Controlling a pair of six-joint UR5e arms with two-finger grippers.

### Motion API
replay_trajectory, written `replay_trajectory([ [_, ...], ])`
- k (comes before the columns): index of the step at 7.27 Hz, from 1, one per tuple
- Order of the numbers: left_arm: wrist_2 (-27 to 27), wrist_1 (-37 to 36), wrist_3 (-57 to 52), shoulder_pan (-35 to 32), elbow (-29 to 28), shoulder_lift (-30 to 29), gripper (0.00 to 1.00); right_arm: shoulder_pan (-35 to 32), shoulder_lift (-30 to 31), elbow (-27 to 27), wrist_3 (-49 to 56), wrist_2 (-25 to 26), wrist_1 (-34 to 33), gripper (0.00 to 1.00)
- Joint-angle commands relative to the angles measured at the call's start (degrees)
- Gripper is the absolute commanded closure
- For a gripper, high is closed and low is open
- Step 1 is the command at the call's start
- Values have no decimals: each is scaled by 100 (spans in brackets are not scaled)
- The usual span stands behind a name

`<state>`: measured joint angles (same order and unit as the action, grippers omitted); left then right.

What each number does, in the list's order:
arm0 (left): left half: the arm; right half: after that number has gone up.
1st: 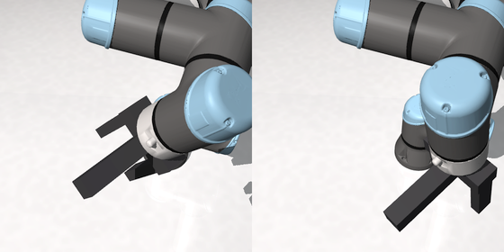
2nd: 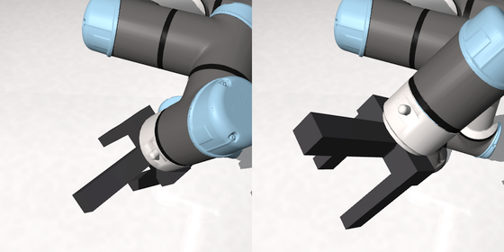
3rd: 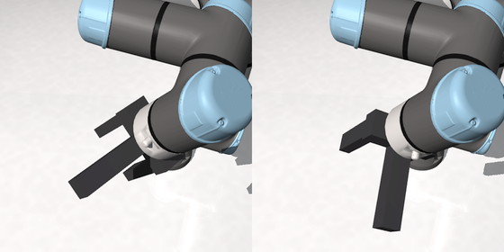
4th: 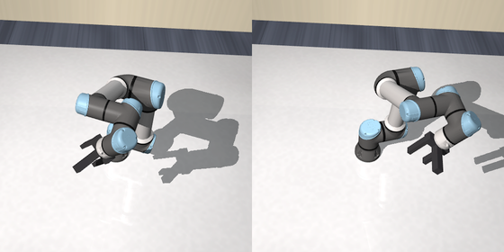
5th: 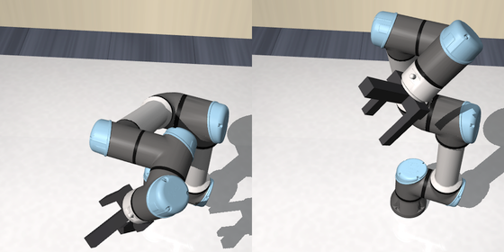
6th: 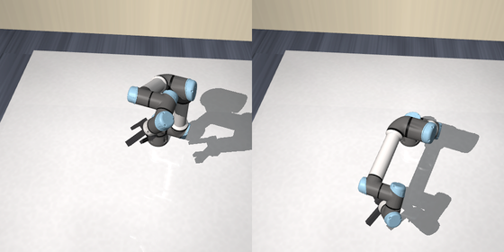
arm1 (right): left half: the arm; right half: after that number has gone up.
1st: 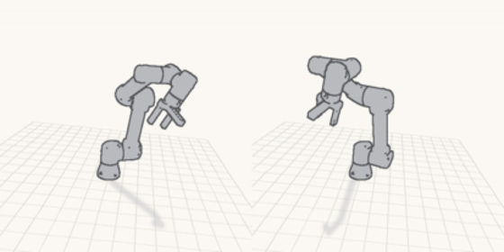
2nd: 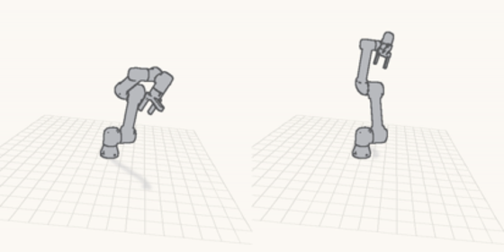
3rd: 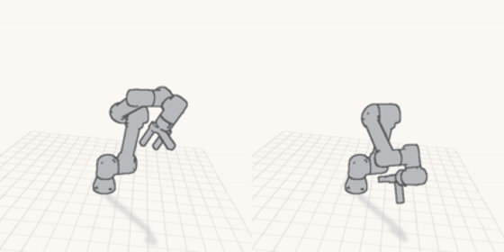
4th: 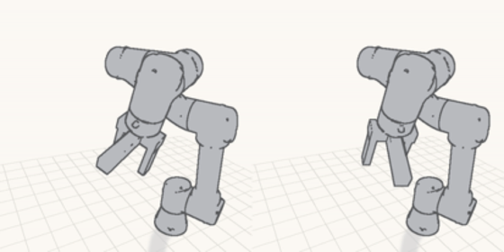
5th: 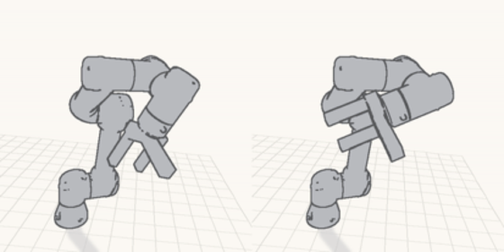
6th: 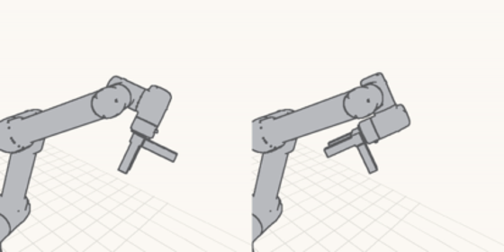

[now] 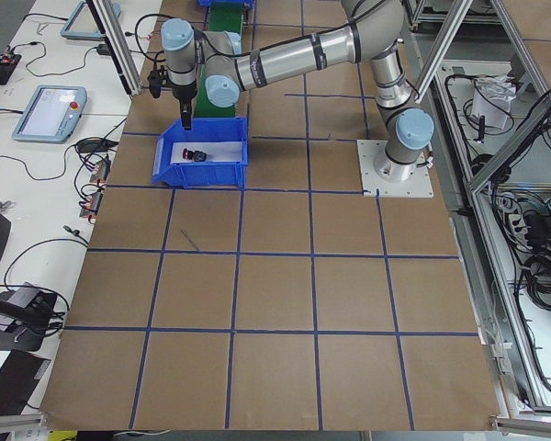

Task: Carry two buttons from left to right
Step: 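Move the left gripper back down into the blue bin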

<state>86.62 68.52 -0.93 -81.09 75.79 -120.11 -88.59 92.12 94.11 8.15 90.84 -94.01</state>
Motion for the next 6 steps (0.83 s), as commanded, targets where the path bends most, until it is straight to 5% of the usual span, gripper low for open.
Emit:
replay_trajectory([
  [1, -14, -49, -82, 76, -3, -188, 0, 0, -1, 2, -6, 21, -4, 0],
  [6, 21, -242, -900, 199, 103, -452, 17, 0, -62, 10, -434, -14, -30, 0],
])
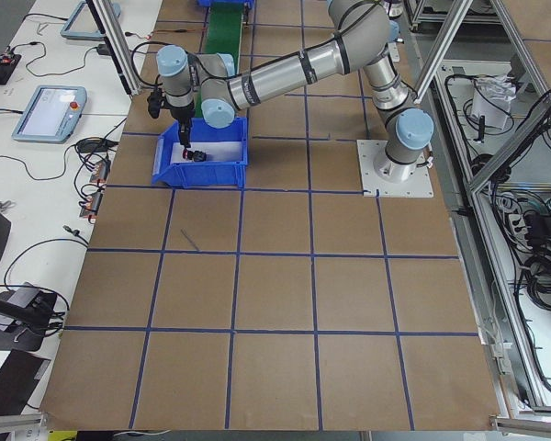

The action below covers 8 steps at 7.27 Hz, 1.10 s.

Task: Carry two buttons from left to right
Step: 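Move the left gripper back down into the blue bin, then grasp the red-capped button with left gripper while right arm moves over belt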

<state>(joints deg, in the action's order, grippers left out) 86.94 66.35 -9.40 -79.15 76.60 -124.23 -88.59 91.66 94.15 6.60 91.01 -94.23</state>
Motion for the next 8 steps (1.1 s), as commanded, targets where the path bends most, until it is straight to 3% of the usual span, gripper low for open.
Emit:
replay_trajectory([
  [1, -11, -26, -53, 4, 39, -74, 17, 0, -77, -2, -325, -39, -77, 0],
  [2, -19, -26, -53, 39, 39, -127, 17, 0, -330, -2, -291, 39, -486, 0],
  [6, -19, -17, -501, 119, 101, -303, 18, -26, -946, -90, -800, -74, -1069, 0],
  [8, -37, -17, -501, 110, 127, -330, 20, -26, -1202, -117, -1807, -74, -1176, 0],
])
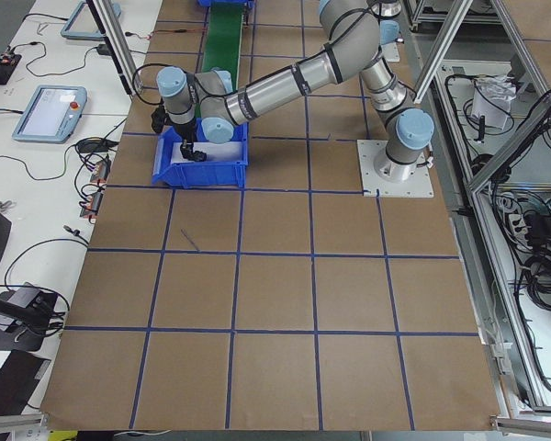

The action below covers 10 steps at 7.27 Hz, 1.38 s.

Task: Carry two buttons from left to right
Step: 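Grasp the red-capped button with left gripper while right arm moves over belt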

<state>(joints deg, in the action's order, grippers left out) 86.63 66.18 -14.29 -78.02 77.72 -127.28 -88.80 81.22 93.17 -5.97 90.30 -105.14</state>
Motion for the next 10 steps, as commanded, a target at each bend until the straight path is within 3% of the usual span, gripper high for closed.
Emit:
replay_trajectory([
  [1, -6, 0, -12, -3, 76, -69, 20, -5, -386, -19, -711, -265, -390, 0],
  [3, -6, -9, -12, -3, 85, -131, 20, -206, -598, -27, -757, -426, -893, 0],
  [6, 38, 0, 67, -20, 68, -122, 59, -418, -1011, -474, -757, -661, -1105, 0],
  [8, 99, 26, 67, -20, 33, -8, 61, -436, -1371, -782, -765, -821, -1114, 0],
  [10, 91, 105, 58, -29, 32, 114, 61, -689, -1749, -880, -975, -821, -1551, 0],
])
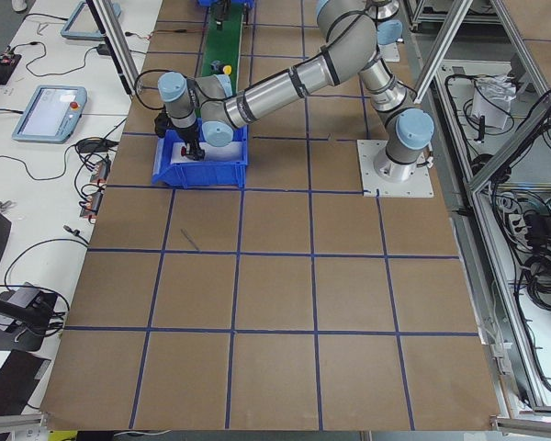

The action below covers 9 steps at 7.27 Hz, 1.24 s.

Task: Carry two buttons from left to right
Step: 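Grasp the red-capped button with left gripper while right arm moves over belt, then carry red button to belt with left while right grasps yellow button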

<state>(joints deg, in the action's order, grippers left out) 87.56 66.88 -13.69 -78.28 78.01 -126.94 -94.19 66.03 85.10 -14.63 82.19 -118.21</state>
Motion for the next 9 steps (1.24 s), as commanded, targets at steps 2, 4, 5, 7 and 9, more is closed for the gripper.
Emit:
replay_trajectory([
  [2, -3, 332, 6, -20, -40, 318, 61, -196, -336, -143, -146, -2, -263, 0],
  [4, -3, 587, 233, -73, -57, 862, 61, -196, -512, -152, -146, 33, -272, 0],
  [5, -20, 754, 513, -99, -75, 995, 61, -196, -556, -152, -137, 42, -324, 0],
  [7, -3, 1332, 1050, -405, -424, 1206, 61, -196, -661, -152, -137, 42, -535, 0],
  [9, 67, 1381, 1909, -1010, -672, 1199, 61, -197, -714, -161, -137, 34, -588, 0],
])
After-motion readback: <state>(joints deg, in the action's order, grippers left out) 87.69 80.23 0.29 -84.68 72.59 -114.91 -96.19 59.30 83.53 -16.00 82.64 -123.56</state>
